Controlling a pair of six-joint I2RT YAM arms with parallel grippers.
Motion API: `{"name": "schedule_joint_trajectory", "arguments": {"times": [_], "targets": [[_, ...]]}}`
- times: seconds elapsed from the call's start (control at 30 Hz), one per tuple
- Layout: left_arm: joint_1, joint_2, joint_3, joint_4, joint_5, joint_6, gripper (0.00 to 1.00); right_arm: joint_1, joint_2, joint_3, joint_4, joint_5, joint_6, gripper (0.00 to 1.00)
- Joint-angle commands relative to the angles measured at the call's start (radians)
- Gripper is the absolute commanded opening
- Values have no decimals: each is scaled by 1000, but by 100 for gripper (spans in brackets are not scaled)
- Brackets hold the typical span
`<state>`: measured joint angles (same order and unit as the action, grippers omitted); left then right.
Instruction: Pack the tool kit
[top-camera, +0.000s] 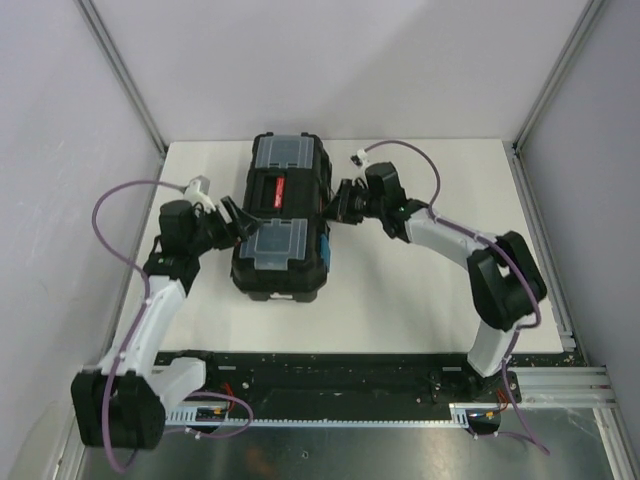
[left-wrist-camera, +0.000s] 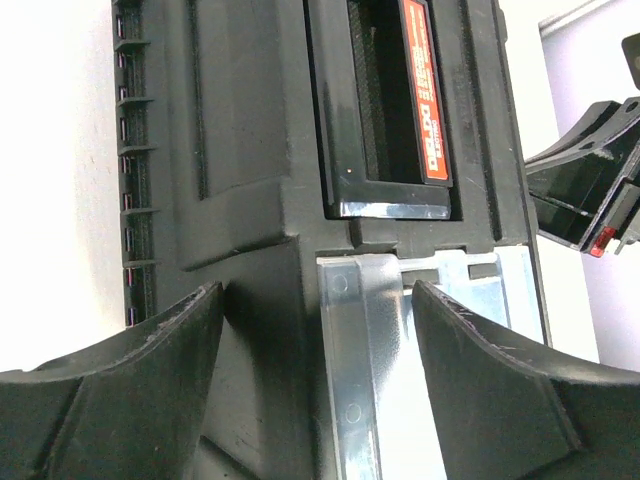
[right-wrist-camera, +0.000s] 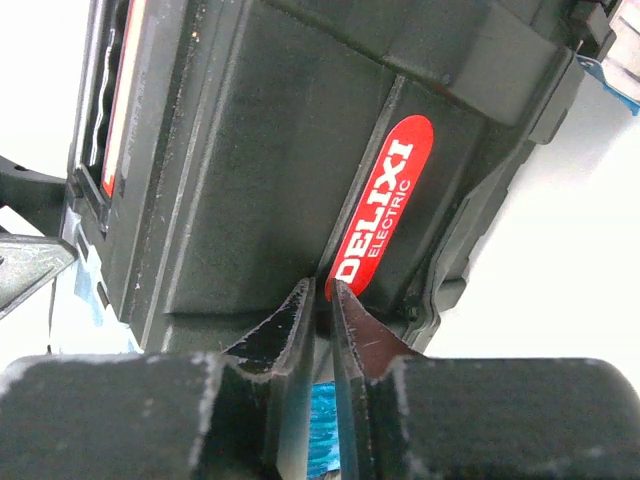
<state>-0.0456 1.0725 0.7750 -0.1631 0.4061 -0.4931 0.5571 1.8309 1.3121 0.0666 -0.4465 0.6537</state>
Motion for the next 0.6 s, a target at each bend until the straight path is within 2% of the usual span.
{"name": "schedule_joint_trajectory", "arguments": {"times": [0.0,0.17,0.27,0.43,0.57], "targets": [[-54,-110,-102,-216,51,-20,81,74,-143,-180,-35,36,24,18],[-53,-110,-20,-243,-52,5,87,-23,-245,-333,99,226,214,23],[-53,-71,55,-255,-113,16,89,-68,-251,-368,142,309,307,29],[-46,-28,147,-262,-223,13,95,-100,-149,-393,246,300,449,37],[-38,13,212,-262,-238,12,97,-72,-34,-401,408,274,554,35]]}}
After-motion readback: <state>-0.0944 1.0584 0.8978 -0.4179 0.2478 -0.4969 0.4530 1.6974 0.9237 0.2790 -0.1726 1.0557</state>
